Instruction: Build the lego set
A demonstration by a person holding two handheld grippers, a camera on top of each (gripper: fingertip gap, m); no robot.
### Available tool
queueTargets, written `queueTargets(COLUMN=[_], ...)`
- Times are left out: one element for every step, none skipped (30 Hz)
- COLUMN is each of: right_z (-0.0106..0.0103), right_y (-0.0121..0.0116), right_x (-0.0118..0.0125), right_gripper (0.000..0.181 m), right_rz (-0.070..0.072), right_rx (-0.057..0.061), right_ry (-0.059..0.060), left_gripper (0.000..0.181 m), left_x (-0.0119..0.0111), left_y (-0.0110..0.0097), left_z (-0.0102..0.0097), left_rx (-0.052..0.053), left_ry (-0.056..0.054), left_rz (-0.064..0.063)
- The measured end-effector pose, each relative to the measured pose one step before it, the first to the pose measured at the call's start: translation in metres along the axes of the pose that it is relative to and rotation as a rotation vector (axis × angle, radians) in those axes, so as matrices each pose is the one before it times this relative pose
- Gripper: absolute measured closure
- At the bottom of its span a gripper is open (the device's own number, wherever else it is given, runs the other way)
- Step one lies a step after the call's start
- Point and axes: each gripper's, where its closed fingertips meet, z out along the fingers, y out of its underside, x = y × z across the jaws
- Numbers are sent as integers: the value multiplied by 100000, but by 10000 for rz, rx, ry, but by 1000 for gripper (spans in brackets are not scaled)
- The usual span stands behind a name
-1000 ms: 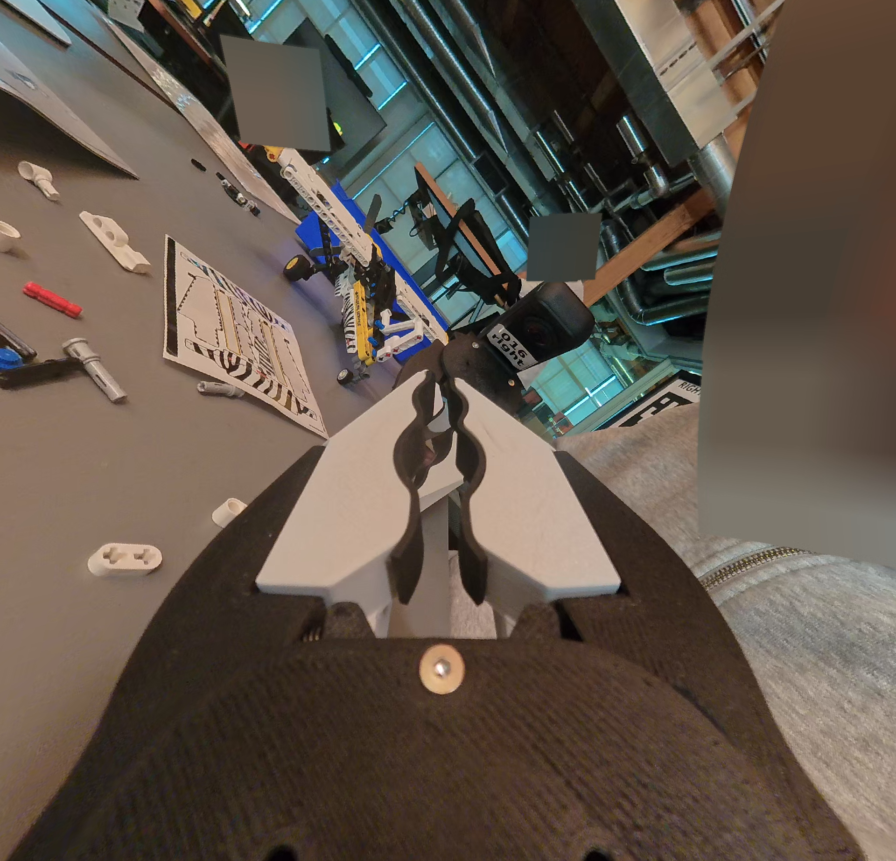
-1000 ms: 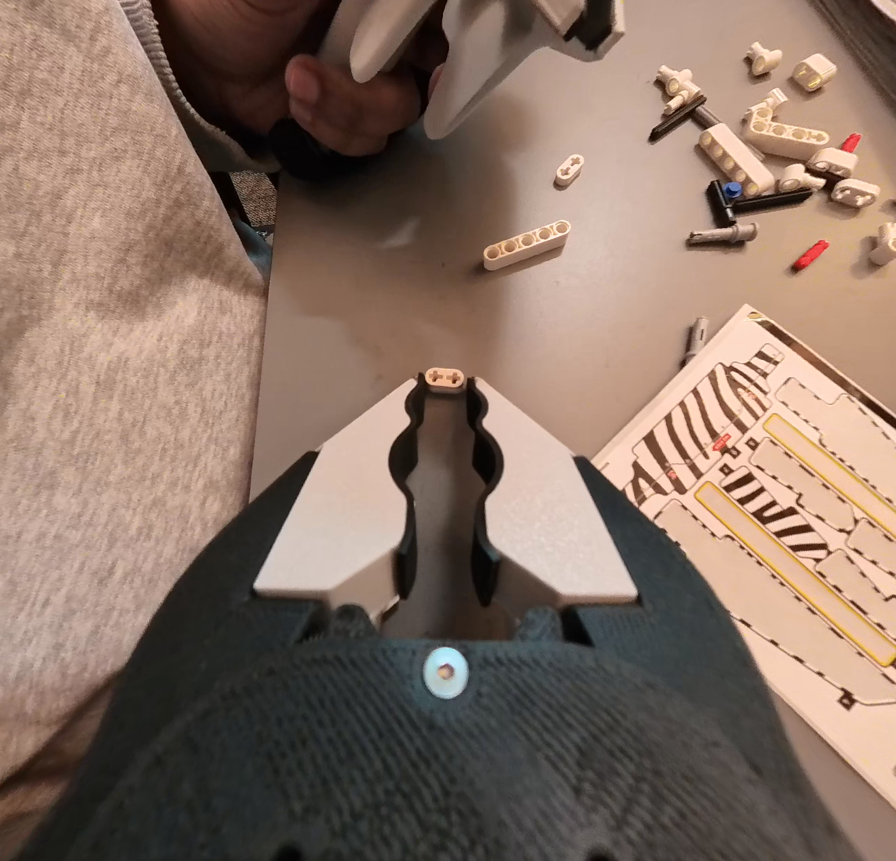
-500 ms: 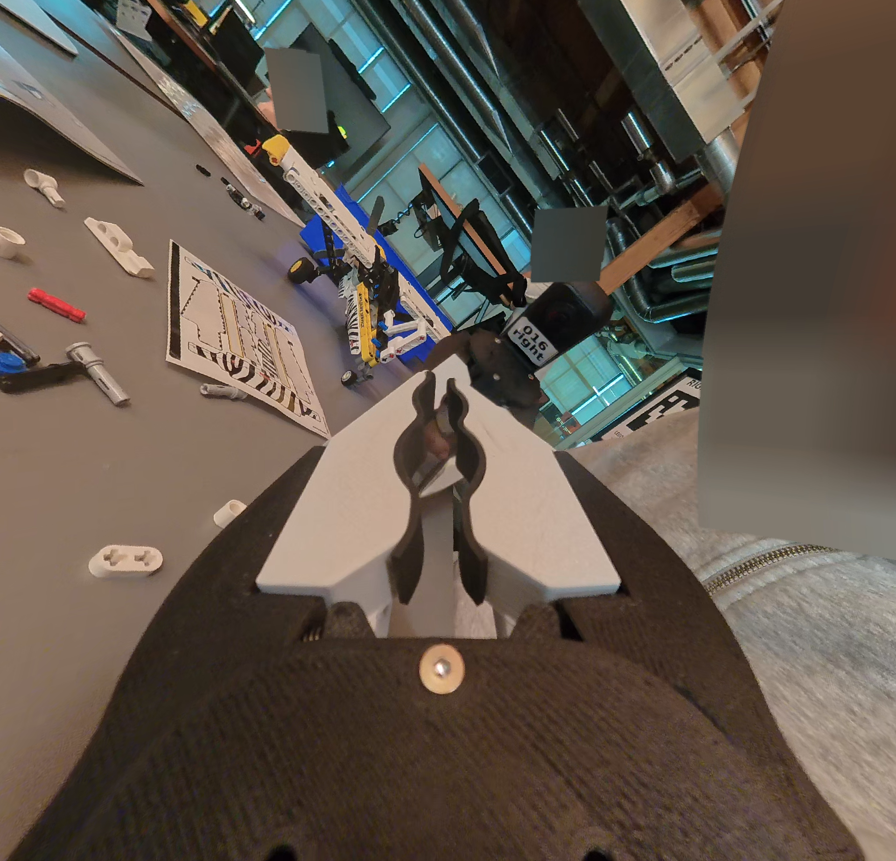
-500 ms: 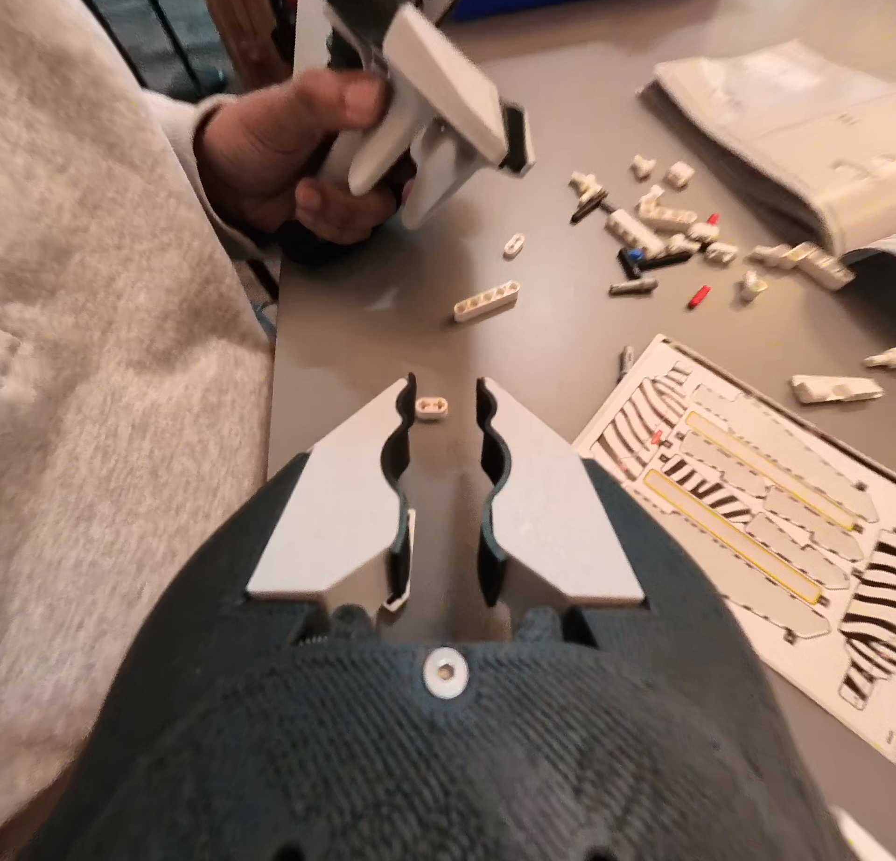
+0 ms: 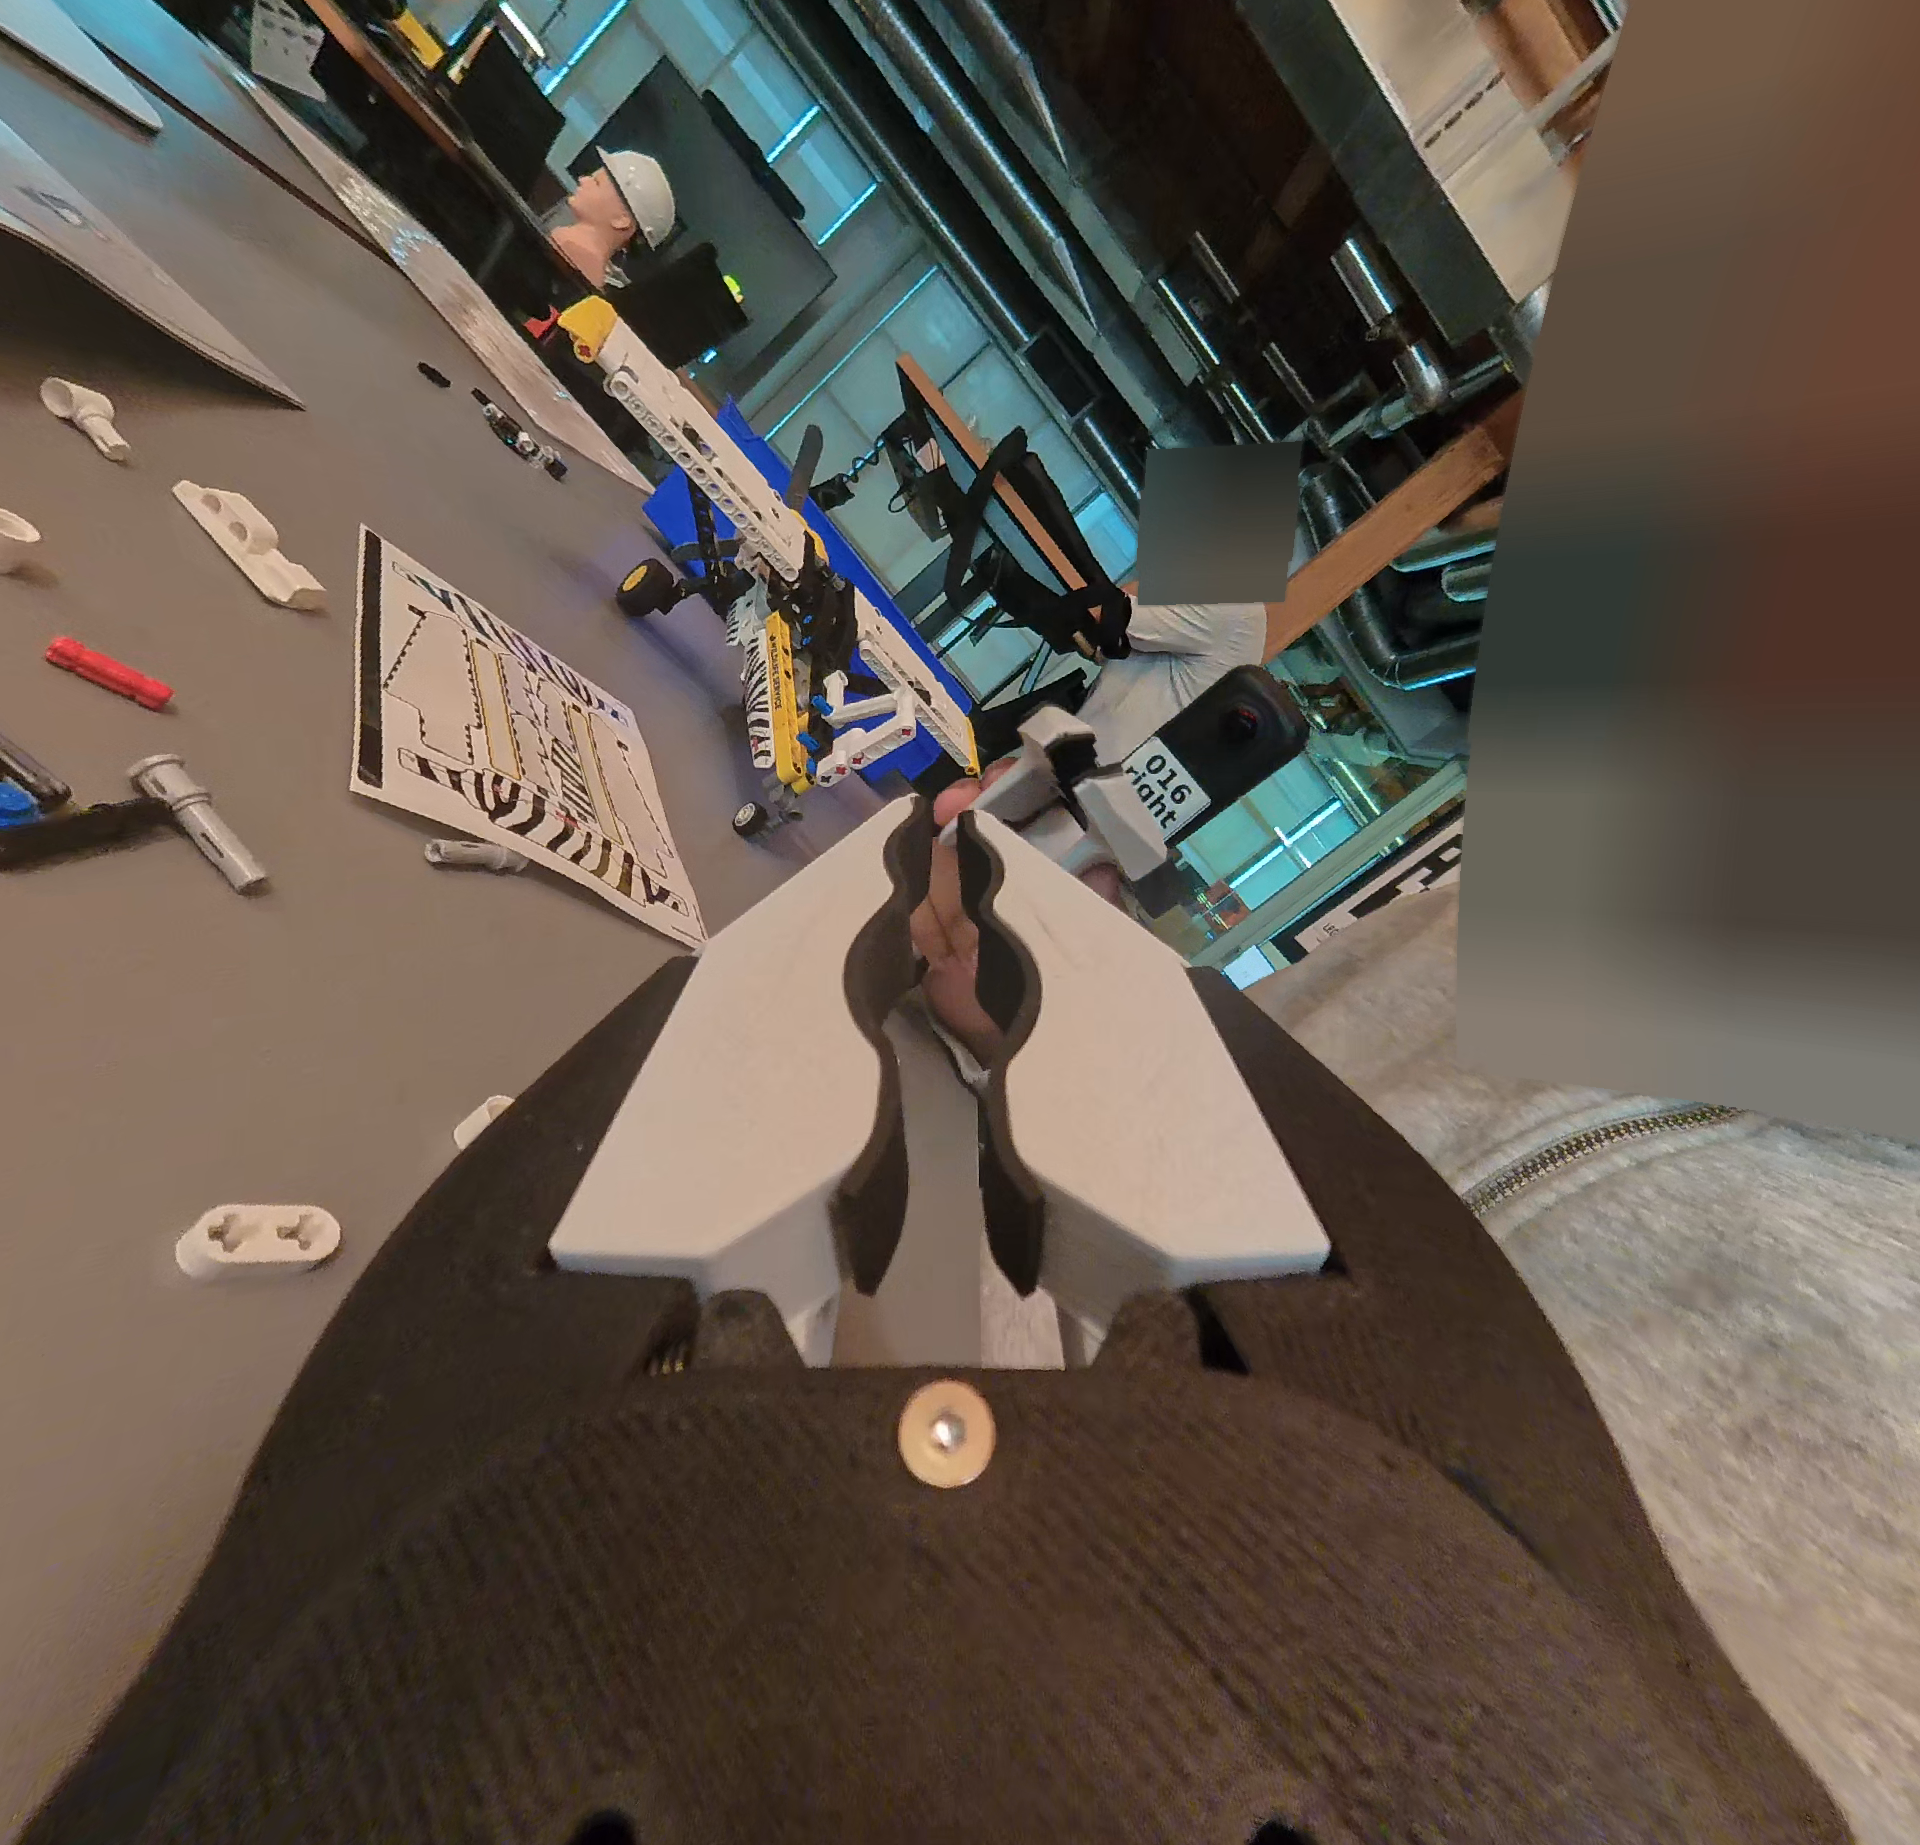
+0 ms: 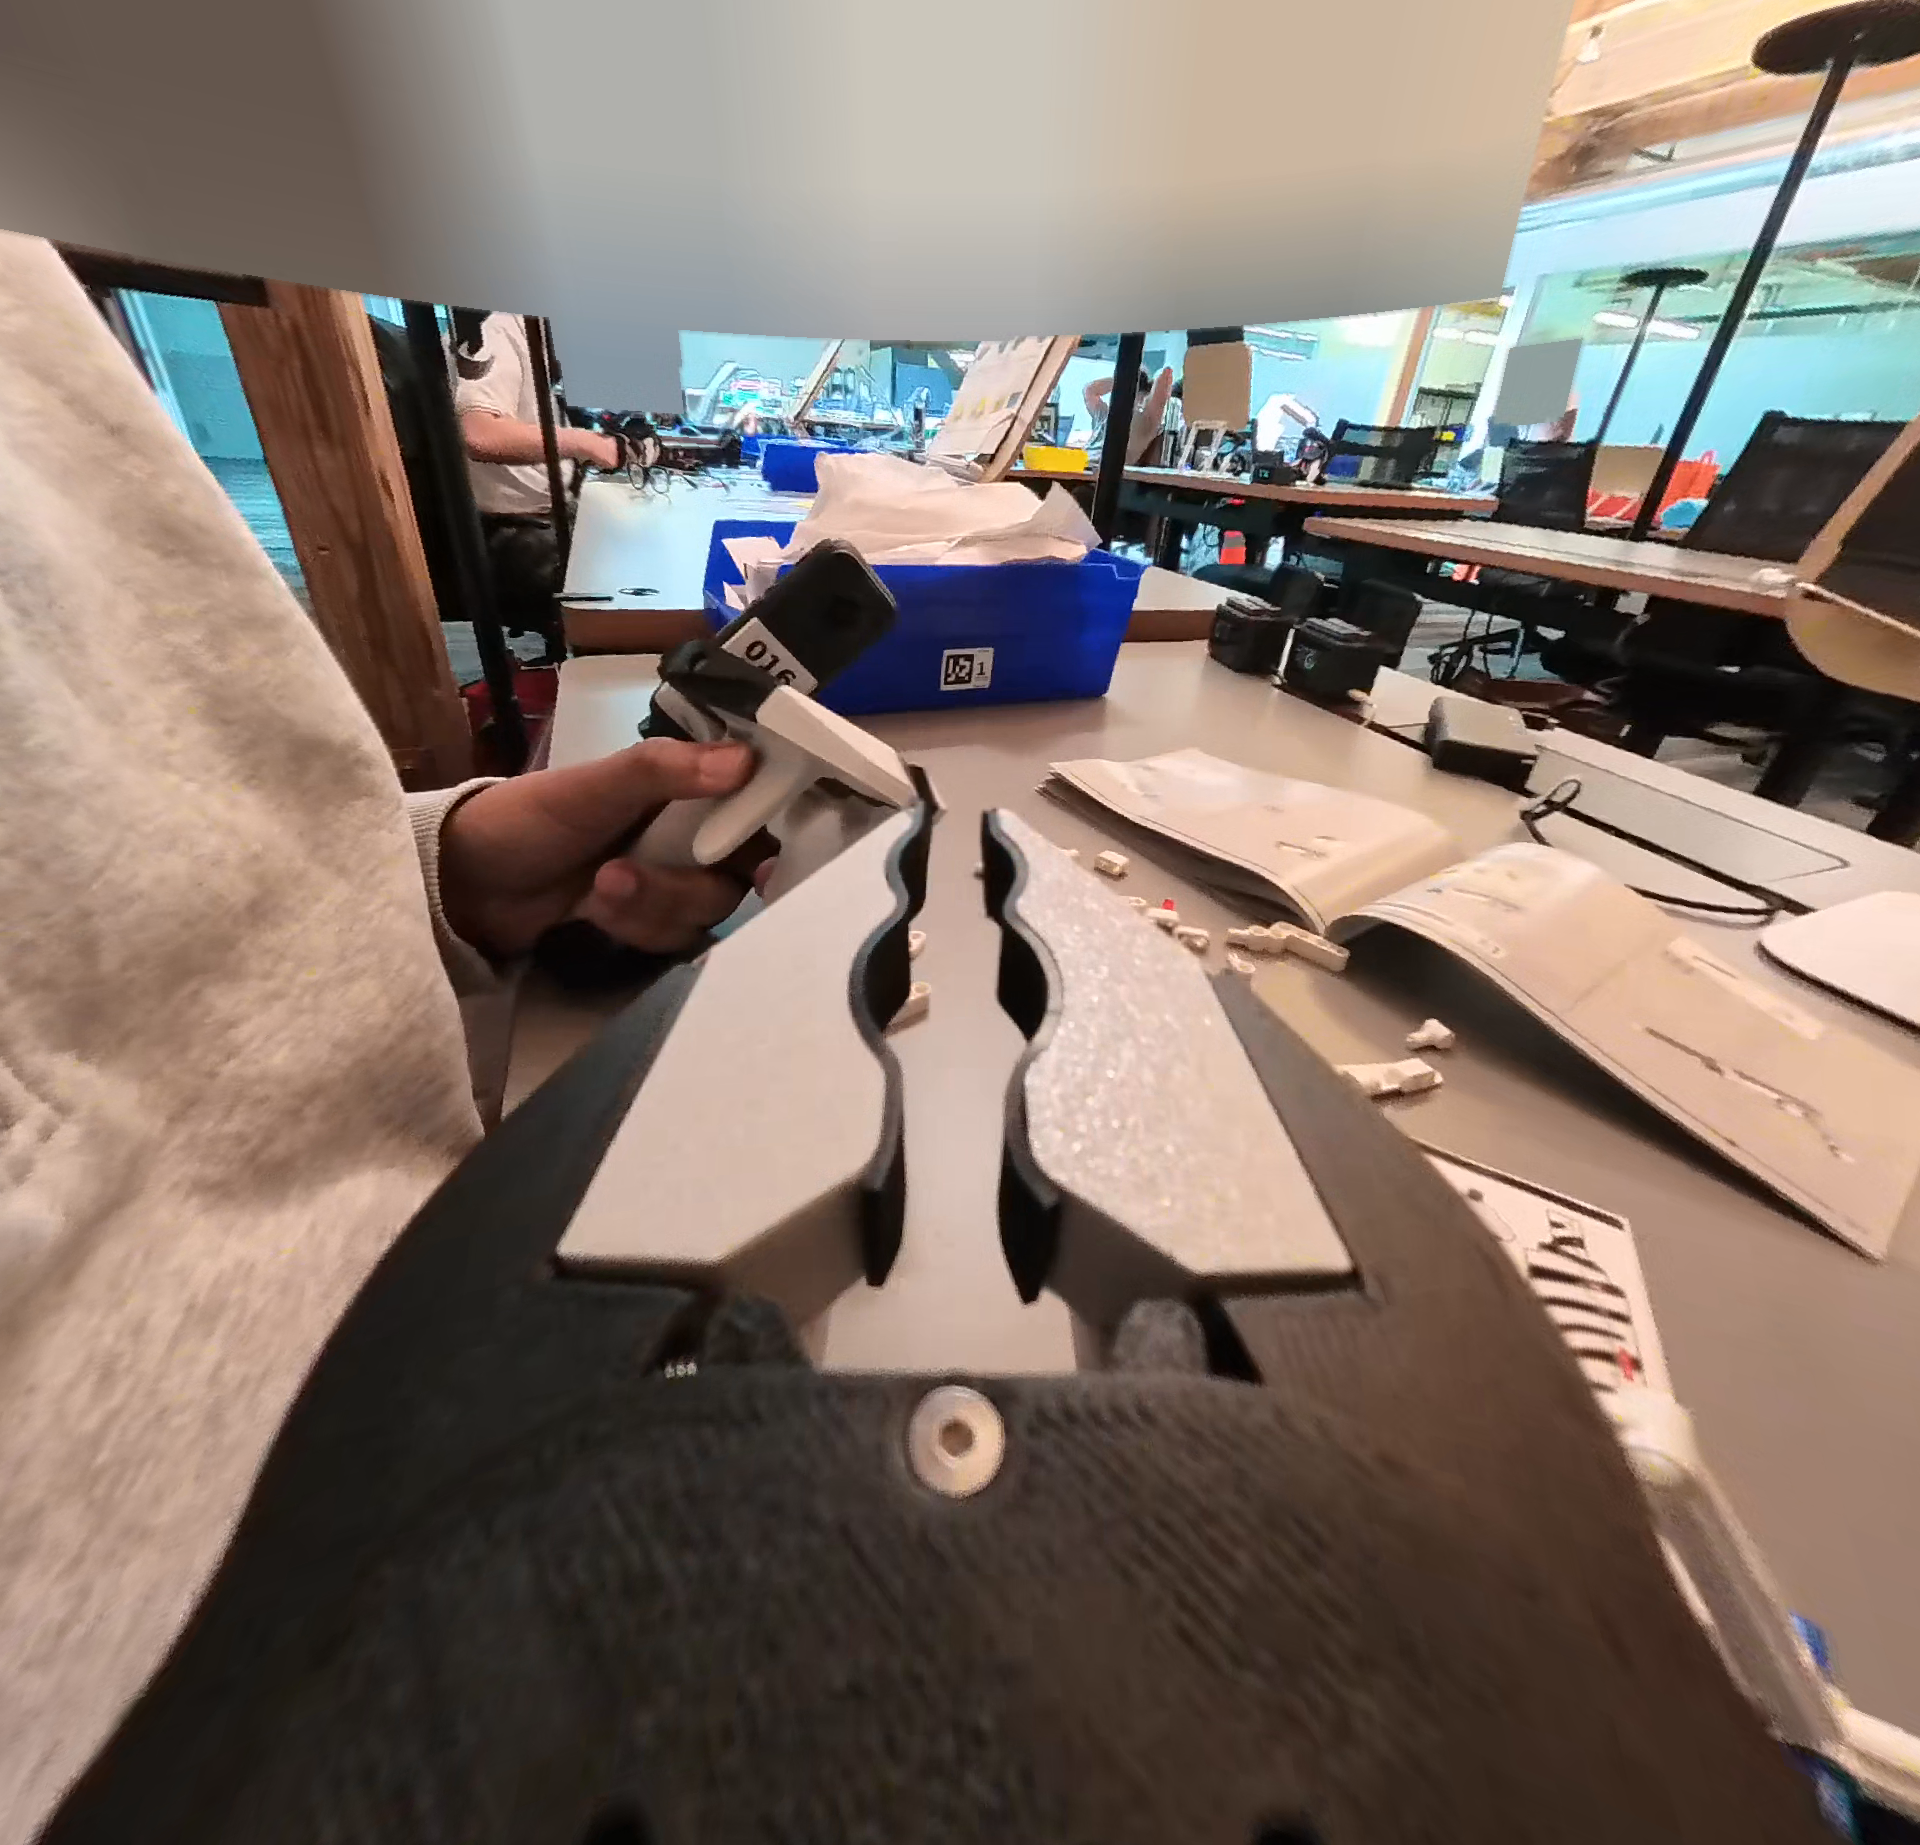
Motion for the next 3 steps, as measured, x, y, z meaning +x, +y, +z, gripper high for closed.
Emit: queueTargets(right_z=[27,10,-3], right_y=[83,53,16], right_x=[124,112,121], right_gripper=[173,172,172], right_rz=[93,87,75], right_rx=[-21,-17,7], right_ry=[26,15,20], left_gripper=[179,179,179], left_x=[1,33,29], left_y=[-12,-20,-24], left_z=[-9,-14,-20], left_rx=[9,18,15], left_ry=[6,19,18], left_rz=[-2,7,2])
